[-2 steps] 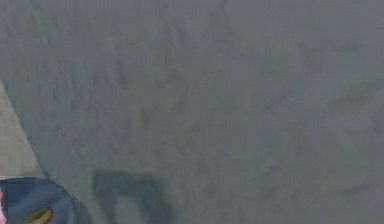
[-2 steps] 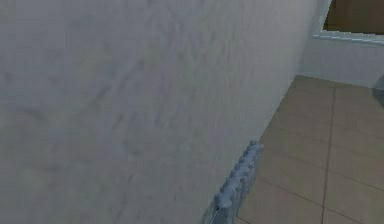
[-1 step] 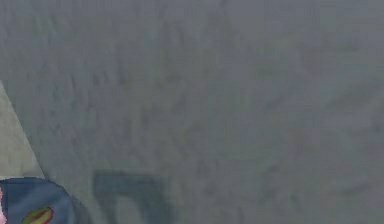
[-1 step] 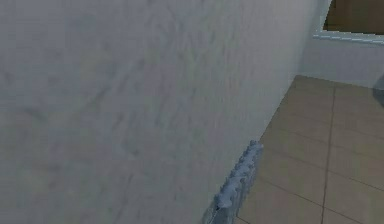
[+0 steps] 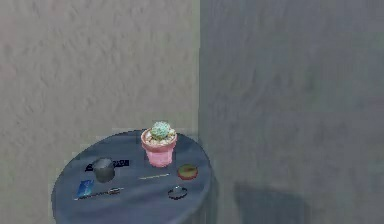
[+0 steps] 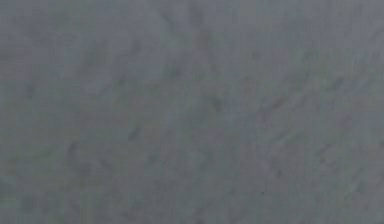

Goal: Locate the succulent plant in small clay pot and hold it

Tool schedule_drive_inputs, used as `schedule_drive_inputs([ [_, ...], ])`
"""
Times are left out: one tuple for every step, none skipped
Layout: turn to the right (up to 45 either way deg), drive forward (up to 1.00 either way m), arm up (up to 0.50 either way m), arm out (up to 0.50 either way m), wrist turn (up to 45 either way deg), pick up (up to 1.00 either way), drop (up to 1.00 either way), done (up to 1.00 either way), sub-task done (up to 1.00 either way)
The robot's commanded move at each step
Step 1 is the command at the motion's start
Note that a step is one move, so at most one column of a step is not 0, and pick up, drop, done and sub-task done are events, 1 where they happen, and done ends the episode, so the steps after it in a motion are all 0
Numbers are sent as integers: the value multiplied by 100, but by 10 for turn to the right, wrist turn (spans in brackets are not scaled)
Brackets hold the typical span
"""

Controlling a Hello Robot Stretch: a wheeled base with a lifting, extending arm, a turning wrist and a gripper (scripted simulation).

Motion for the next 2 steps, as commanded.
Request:
schedule_drive_inputs([
  [450, 0, 0, 0, 0, 0, 0, 0, 0],
  [-450, 0, 0, 0, 0, 0, 0, 0, 0],
])
